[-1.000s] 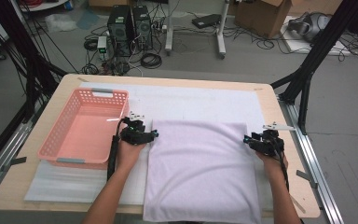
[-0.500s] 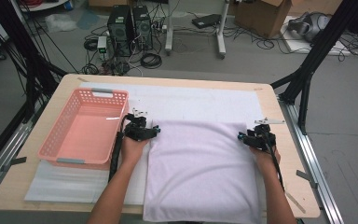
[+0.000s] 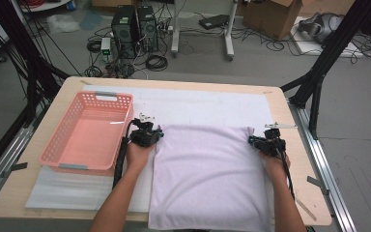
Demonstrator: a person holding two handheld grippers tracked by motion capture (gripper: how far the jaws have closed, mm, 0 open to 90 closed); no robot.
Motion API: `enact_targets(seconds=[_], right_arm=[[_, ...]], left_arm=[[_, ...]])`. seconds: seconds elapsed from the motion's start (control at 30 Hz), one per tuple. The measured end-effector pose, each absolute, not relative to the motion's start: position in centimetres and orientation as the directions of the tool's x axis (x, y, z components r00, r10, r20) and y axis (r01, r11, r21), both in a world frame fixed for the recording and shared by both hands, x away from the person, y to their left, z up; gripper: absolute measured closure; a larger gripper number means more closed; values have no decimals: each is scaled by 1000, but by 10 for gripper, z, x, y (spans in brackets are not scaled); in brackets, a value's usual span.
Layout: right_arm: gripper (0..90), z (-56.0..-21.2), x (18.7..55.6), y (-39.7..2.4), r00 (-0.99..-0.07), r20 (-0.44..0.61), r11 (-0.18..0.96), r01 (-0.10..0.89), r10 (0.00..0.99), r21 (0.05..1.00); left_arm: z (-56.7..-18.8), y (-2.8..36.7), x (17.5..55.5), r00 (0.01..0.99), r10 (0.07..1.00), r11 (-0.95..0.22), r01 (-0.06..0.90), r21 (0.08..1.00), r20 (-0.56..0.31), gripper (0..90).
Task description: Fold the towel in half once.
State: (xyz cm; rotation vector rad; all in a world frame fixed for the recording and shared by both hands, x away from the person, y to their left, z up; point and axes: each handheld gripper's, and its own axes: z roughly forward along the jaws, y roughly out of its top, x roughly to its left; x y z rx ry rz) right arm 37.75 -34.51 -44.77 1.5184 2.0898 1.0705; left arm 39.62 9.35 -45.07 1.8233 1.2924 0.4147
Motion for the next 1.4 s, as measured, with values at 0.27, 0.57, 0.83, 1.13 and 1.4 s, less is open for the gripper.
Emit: enact_targets(seconds=[0.27, 0.57, 0.83, 1.13, 1.4], right_arm=[[859, -438, 382, -348, -364, 74, 175, 606, 929, 776], [859, -436, 407, -348, -367, 97, 142, 572, 925, 808], [858, -432, 415, -344, -341, 82, 132, 561, 937, 817], [849, -428, 430, -339, -357, 58, 140, 505, 932, 852], [604, -426, 422, -341, -323, 97, 96, 532, 942, 841]], left_arm=[[-436, 95, 413, 397, 887, -35, 569, 822, -237, 864], [-445, 105, 432, 328, 904, 54, 549, 834, -274, 864], [-441, 106, 451, 352, 889, 68, 531, 845, -293, 863], [-433, 109, 469, 338, 903, 54, 523, 851, -265, 861], [-427, 100, 459, 414, 883, -27, 515, 856, -221, 543]])
